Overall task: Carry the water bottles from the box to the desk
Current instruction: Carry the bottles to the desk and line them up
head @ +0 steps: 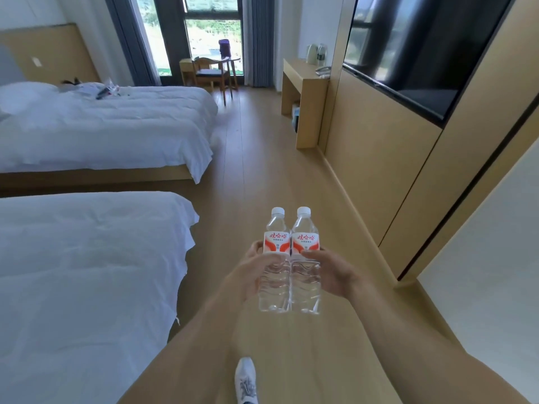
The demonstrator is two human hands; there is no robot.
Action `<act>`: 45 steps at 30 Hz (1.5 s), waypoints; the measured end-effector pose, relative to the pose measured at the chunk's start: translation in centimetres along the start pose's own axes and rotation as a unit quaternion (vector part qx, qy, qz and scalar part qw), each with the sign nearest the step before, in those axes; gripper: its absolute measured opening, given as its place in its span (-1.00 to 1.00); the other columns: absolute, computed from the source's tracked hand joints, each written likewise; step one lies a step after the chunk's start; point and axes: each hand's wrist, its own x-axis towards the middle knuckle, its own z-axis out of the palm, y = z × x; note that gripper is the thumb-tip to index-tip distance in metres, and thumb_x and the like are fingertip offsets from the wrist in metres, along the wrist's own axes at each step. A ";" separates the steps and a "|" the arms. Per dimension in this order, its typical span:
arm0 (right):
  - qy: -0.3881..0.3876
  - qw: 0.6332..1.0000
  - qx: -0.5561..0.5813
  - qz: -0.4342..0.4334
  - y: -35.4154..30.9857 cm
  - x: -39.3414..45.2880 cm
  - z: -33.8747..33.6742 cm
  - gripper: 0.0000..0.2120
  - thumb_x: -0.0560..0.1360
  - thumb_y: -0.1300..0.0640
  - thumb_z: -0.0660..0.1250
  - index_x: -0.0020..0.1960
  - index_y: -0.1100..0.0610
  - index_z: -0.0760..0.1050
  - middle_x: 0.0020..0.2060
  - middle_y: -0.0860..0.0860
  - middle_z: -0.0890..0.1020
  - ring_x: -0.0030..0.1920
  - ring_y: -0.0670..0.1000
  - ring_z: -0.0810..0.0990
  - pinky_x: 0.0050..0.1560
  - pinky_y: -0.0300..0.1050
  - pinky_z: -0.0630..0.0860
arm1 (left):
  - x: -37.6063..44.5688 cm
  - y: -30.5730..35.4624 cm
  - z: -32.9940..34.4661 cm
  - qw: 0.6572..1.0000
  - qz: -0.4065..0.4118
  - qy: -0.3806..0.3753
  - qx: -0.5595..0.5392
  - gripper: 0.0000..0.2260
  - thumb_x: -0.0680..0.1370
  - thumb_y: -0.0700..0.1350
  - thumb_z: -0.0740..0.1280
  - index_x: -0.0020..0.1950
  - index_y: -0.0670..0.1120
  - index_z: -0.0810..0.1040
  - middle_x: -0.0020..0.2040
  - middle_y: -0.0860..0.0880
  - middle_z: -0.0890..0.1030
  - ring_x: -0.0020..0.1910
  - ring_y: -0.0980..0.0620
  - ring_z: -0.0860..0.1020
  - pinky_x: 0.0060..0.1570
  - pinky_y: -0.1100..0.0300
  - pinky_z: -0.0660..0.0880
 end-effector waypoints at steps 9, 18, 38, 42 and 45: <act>0.027 1.000 -0.005 -0.014 -8.7 15.3 0.1 -0.45 0.41 0.16 0.49 0.37 0.18 0.47 0.21 0.21 0.64 0.15 0.21 0.61 0.32 0.33 0.42 | 15.4 10.4 -5.0 0.999 0.001 -0.044 -0.013 -0.40 0.36 -0.35 0.57 0.32 -0.07 0.43 -0.01 -0.19 0.73 -0.10 -0.21 0.71 -0.23 -0.03 0.63; 0.047 0.998 -0.038 -0.009 -14.7 26.8 0.4 -0.43 0.37 0.10 0.53 0.36 0.01 0.49 0.24 0.15 0.64 0.21 0.25 0.61 0.22 0.34 0.52 | 26.5 18.1 -9.5 0.998 0.000 -0.060 0.025 -0.31 0.31 -0.31 0.62 0.33 0.06 0.44 0.02 -0.20 0.72 -0.11 -0.19 0.70 -0.21 -0.15 0.62; -0.080 0.995 -0.058 0.020 -32.2 58.4 -3.8 -0.48 0.45 0.24 0.48 0.38 0.17 0.46 0.25 0.22 0.61 0.09 0.19 0.64 0.12 0.24 0.59 | 51.3 35.1 -12.8 0.995 0.045 0.069 0.046 -0.33 0.42 -0.33 0.54 0.42 0.07 0.39 0.16 -0.22 0.65 0.13 -0.24 0.64 0.07 -0.35 0.56; -0.082 0.994 -0.066 0.028 -35.3 63.5 -4.5 -0.51 0.48 0.25 0.47 0.38 0.16 0.46 0.15 0.16 0.66 0.01 0.12 0.67 -0.02 0.12 0.61 | 56.1 38.1 -13.4 0.995 0.056 0.073 0.034 -0.26 0.40 -0.32 0.57 0.45 0.14 0.35 0.15 -0.19 0.67 0.10 -0.21 0.68 -0.08 -0.24 0.64; -0.081 0.994 -0.067 0.033 -37.1 67.2 -4.9 -0.48 0.45 0.24 0.49 0.38 0.16 0.46 0.14 0.14 0.67 0.02 0.13 0.66 -0.04 0.12 0.59 | 59.7 39.9 -14.1 0.995 0.058 0.073 0.027 -0.24 0.40 -0.31 0.57 0.46 0.14 0.34 0.14 -0.17 0.68 0.07 -0.18 0.70 -0.14 -0.17 0.65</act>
